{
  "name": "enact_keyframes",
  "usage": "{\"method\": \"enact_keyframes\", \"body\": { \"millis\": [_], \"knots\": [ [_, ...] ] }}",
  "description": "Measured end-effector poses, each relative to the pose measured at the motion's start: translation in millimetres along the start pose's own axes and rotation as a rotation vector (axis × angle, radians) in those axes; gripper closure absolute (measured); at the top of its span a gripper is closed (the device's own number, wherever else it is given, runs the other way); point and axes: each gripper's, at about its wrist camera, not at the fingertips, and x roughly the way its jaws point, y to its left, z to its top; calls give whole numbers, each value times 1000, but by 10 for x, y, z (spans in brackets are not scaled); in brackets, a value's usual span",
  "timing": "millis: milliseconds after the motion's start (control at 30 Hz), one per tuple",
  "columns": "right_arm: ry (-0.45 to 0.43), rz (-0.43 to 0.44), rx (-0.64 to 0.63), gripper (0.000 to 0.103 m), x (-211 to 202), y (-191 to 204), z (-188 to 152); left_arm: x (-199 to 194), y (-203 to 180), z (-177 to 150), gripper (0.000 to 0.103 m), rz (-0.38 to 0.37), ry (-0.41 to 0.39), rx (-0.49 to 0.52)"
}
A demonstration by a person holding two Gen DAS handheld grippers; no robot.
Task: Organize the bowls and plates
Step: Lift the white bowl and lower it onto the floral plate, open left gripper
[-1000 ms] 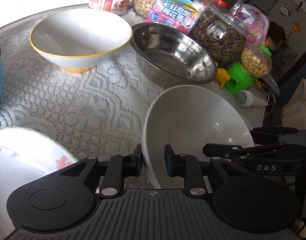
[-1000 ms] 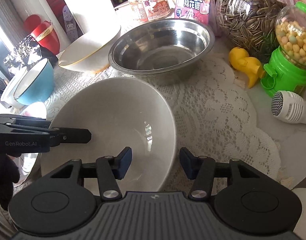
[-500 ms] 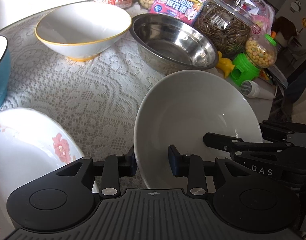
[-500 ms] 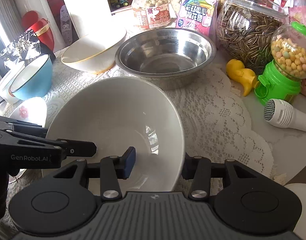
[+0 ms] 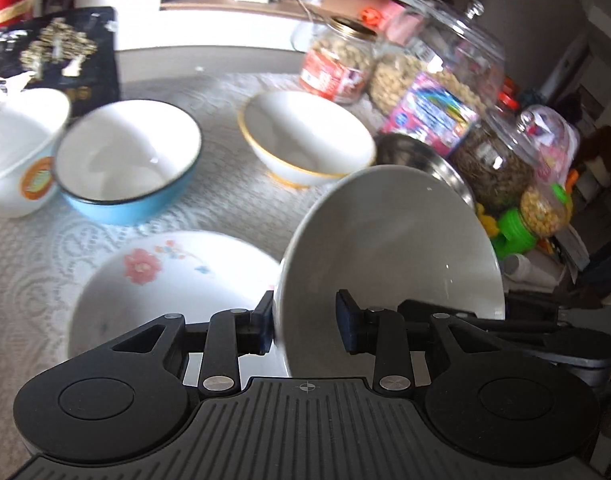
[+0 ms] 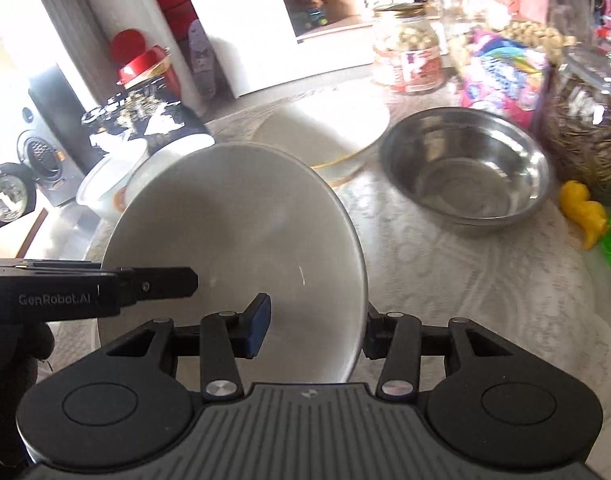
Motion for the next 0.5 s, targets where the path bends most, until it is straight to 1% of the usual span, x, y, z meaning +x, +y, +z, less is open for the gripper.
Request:
{"method": "enact_keyframes", "body": {
  "millis": [100,200,267,333,500],
  "knots": [
    [46,59,-60,58,229,346,31,-139,262,-101,67,98,-16,-26],
    [82,84,-127,58,433,653,12,-164,515,-204,64,159,8,-65],
    [114,98,-152,58,559,796,2,-172,697,-253,64,167,15,-110],
    [141,97,-170,58,657,868,-3,-161,865,-286,64,156,19,-156],
    [181,70,-196,59,807,883,-63,-38,946,-288,65,133,33,-172]
  ]
}}
